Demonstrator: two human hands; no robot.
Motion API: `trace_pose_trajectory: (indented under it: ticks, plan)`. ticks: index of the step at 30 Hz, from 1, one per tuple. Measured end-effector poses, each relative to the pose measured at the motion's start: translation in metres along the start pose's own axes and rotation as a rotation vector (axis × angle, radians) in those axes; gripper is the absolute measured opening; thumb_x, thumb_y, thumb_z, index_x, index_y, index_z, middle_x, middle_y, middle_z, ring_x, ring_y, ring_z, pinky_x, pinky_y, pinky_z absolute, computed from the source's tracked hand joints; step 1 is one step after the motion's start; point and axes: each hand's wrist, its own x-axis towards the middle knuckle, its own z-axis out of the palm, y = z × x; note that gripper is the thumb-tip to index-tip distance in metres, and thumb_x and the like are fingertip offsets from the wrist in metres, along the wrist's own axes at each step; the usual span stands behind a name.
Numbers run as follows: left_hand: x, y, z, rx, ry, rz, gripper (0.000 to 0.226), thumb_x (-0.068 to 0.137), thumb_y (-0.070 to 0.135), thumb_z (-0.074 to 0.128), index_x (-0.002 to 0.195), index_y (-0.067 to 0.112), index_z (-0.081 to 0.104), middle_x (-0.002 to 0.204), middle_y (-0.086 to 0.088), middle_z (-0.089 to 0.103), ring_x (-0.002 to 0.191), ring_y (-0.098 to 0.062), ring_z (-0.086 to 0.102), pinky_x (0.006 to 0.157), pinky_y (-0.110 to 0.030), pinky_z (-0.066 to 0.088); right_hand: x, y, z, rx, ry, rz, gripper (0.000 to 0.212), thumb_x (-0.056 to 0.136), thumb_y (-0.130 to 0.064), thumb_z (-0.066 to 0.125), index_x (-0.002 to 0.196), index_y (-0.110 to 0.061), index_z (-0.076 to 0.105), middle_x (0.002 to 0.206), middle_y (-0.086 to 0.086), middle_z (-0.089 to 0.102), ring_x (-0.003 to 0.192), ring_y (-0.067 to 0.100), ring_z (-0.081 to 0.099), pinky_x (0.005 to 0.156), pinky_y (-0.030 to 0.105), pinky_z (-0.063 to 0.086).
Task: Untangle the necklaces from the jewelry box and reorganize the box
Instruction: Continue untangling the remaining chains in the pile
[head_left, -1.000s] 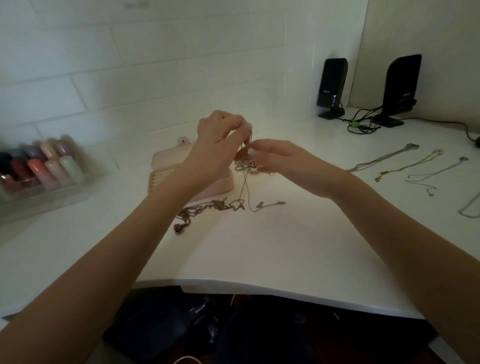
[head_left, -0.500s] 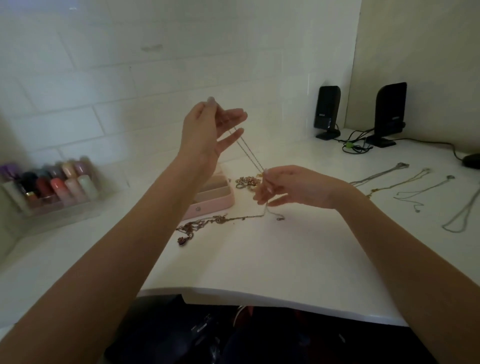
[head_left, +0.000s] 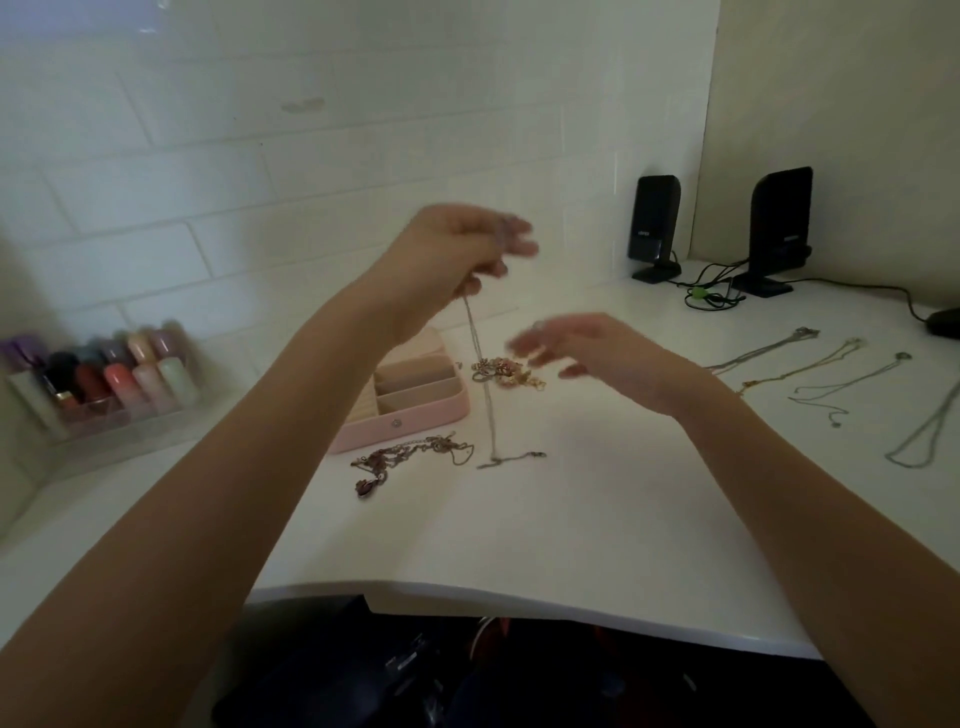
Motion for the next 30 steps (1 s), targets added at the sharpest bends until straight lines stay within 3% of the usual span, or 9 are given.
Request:
trace_pose_trajectory:
  ticks: [2,4,7,10,13,15,20,22,30]
  plan:
    - [-0.005,-0.007,0.007,0.179,-0.114,-0.061,0.019,0.090,0.001,0.054,0.100,0.009,0.067,0.074,0.009,0.071,0.058,0.000,0.055,0.053,-0.015,0.041,0.001,-0.003,-0.004,0.197,0.158,-0.117,0.037,0.092,-0.038,0.051,0.128,-0.028,0.057,0.113,-0.008,0.064,0.097,0.011,0.062,0.086,0.029,0.047]
    - [-0.009,-0.015,0.015,0.268,-0.144,-0.109,0.016,0.088,0.004,0.058,0.103,0.007,0.062,0.067,0.009,0.069,0.059,-0.001,0.057,0.058,-0.019,0.042,0.001,-0.004,-0.006,0.373,0.106,-0.208,0.043,0.089,-0.033,0.054,0.131,-0.028,0.053,0.109,0.001,0.060,0.090,0.013,0.059,0.081,0.027,0.047]
    - [-0.011,-0.023,0.025,0.281,-0.165,-0.142,0.027,0.086,0.006,0.062,0.110,0.005,0.050,0.072,0.003,0.069,0.058,-0.001,0.059,0.054,-0.016,0.042,0.003,-0.003,0.000,0.368,0.073,-0.253,0.039,0.089,-0.016,0.060,0.127,-0.018,0.059,0.094,0.010,0.063,0.080,0.019,0.057,0.080,0.027,0.049]
    - [-0.012,-0.029,0.031,0.291,-0.165,-0.185,0.031,0.088,0.013,0.063,0.111,0.009,0.042,0.066,0.007,0.071,0.057,-0.002,0.062,0.045,-0.012,0.039,0.004,-0.003,0.001,0.370,0.205,-0.208,0.034,0.087,0.001,0.062,0.119,-0.009,0.064,0.083,0.009,0.072,0.067,0.015,0.062,0.075,0.027,0.053]
    - [-0.010,-0.034,0.034,0.325,-0.078,-0.165,0.034,0.090,0.018,0.063,0.112,0.011,0.039,0.074,0.002,0.073,0.059,-0.006,0.063,0.045,-0.016,0.040,0.002,-0.004,-0.005,0.300,0.270,-0.140,0.026,0.087,-0.001,0.064,0.113,-0.005,0.067,0.087,0.013,0.073,0.072,0.015,0.068,0.076,0.026,0.057]
    - [-0.009,-0.035,0.036,0.316,-0.047,-0.161,0.033,0.090,0.022,0.064,0.109,0.013,0.039,0.074,0.001,0.073,0.057,-0.005,0.062,0.046,-0.015,0.041,0.001,-0.004,-0.007,0.304,0.298,-0.118,0.021,0.088,-0.004,0.063,0.109,-0.003,0.069,0.086,0.011,0.072,0.071,0.012,0.067,0.072,0.022,0.056]
    - [-0.015,-0.043,0.042,0.171,-0.140,-0.227,0.008,0.096,0.014,0.054,0.098,0.008,0.059,0.060,0.002,0.069,0.048,-0.004,0.056,0.048,-0.017,0.043,0.000,-0.001,-0.024,0.600,0.675,-0.072,0.018,0.094,-0.006,0.056,0.108,-0.002,0.066,0.084,0.004,0.067,0.070,0.007,0.062,0.072,0.018,0.054]
    - [-0.022,-0.052,0.043,0.125,-0.152,-0.241,0.015,0.095,0.011,0.054,0.087,0.010,0.066,0.060,0.004,0.068,0.047,-0.003,0.051,0.047,-0.015,0.040,-0.003,0.006,-0.036,0.649,0.770,-0.014,0.018,0.094,-0.005,0.055,0.110,-0.003,0.064,0.084,0.003,0.064,0.073,0.007,0.061,0.075,0.018,0.053]
    - [-0.063,-0.079,0.052,0.146,-0.161,-0.337,0.017,0.095,0.011,0.055,0.092,0.016,0.071,0.072,0.009,0.069,0.052,0.002,0.050,0.052,-0.013,0.042,-0.002,0.040,-0.049,0.255,0.855,0.274,0.020,0.094,-0.002,0.053,0.106,-0.011,0.066,0.087,0.003,0.064,0.073,0.006,0.057,0.068,0.019,0.052]
